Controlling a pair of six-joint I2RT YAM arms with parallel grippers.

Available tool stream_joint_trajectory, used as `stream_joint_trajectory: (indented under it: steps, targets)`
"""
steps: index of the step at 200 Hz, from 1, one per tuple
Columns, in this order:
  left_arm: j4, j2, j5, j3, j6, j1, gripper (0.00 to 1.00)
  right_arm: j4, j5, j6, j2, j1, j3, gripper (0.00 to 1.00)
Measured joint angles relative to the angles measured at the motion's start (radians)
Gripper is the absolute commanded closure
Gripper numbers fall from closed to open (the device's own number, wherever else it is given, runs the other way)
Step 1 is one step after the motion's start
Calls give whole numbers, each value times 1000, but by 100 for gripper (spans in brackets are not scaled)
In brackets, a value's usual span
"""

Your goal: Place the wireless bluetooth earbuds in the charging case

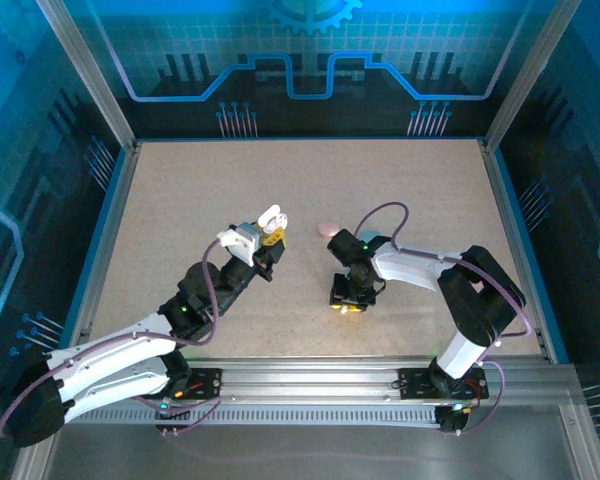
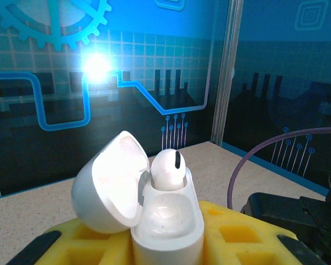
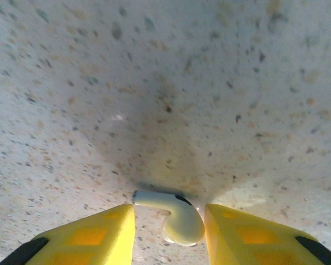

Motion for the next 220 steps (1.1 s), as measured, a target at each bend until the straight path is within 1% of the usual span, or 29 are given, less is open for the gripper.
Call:
stream_joint_trajectory:
  steps: [79, 103, 143, 182, 220]
  targets:
    - [-2, 10, 0, 0, 0, 0, 71, 20, -11, -75, 101, -11, 123, 64]
    - [-8, 10, 0, 0, 0, 0, 71, -14, 15, -77, 103, -10, 148, 61]
    - [-8, 10, 0, 0, 0, 0, 71, -65, 76, -50, 50, -9, 113, 59]
    - [-8, 14, 0, 0, 0, 0, 71, -66, 49, -20, 23, -7, 60, 60]
    - [-10, 14, 0, 0, 0, 0, 71, -53, 19, -8, 29, 16, 57, 62]
